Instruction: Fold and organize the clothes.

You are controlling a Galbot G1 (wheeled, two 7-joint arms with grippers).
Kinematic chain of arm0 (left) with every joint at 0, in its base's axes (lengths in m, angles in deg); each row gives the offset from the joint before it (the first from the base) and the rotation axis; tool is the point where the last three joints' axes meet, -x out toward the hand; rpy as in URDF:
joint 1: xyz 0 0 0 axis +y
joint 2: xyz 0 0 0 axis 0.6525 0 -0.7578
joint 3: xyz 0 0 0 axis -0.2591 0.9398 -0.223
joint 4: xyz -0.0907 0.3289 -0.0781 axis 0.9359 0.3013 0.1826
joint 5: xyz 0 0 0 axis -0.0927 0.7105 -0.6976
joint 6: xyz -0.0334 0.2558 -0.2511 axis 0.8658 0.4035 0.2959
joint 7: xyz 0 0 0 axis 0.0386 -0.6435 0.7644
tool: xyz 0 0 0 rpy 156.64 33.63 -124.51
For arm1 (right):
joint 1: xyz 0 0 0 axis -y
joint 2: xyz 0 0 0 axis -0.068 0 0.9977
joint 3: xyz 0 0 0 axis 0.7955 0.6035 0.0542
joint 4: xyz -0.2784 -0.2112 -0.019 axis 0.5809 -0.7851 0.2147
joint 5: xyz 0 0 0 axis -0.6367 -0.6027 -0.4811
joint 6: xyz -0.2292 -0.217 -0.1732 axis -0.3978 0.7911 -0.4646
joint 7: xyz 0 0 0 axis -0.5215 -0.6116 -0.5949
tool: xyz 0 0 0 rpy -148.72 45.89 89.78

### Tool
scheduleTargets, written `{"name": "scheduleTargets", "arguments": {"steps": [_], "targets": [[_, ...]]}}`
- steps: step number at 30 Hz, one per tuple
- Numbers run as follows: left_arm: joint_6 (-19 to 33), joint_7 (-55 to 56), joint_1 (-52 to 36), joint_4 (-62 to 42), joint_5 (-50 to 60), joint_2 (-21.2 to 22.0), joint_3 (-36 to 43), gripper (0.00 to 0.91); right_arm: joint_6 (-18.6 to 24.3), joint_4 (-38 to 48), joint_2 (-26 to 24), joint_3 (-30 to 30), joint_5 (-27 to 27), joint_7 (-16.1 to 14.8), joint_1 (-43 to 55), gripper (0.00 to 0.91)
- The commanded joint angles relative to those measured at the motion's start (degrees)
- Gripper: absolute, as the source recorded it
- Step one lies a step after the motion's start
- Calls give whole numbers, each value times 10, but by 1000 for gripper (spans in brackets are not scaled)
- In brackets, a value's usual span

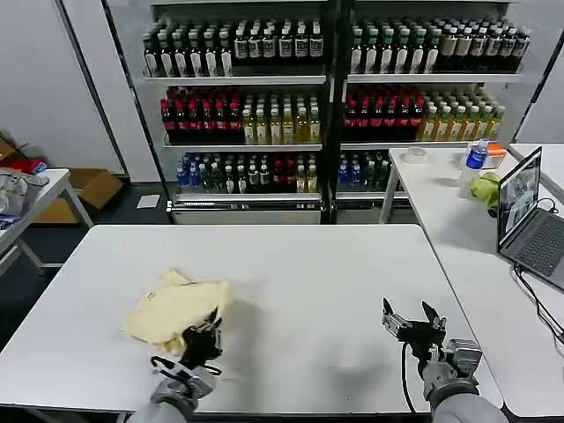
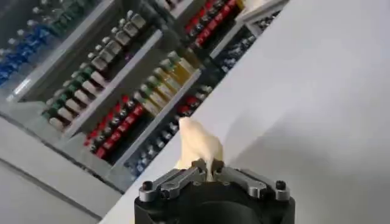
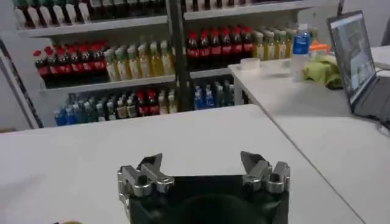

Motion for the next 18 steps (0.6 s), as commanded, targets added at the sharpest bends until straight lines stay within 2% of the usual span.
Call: {"name": "scheduleTargets", "arguments": {"steps": [1,2,3,4,5,9,15,18], "targets": [[-32,54,-109,-73,-52,95,99,10,0,2,-1,1,0,-2,3,907],[-32,59,-117,-75,-77,102,99,30,0,1,-2,1,0,-3,4,907],[-31,65,-121,-76,-86,104,98,151,0,1,-2,2,0,-4,5,907],[-24,71,-127,-76,-122,109,94,645,0,1,-1,3,0,-7,5,907],[-17,74,-131,-75,-144,111,90,907,0,1,-1,4,0,-8,6,907],[54,72,-131,-61,-262,109,73,907,0,2,2,13,0,-15,13,907],[77,58,-77,-1,-445,95,8,907,3,7,4,39,11,-26,33,907],[95,42,-32,46,-489,81,-26,907,3,18,11,61,57,-27,62,907]]}}
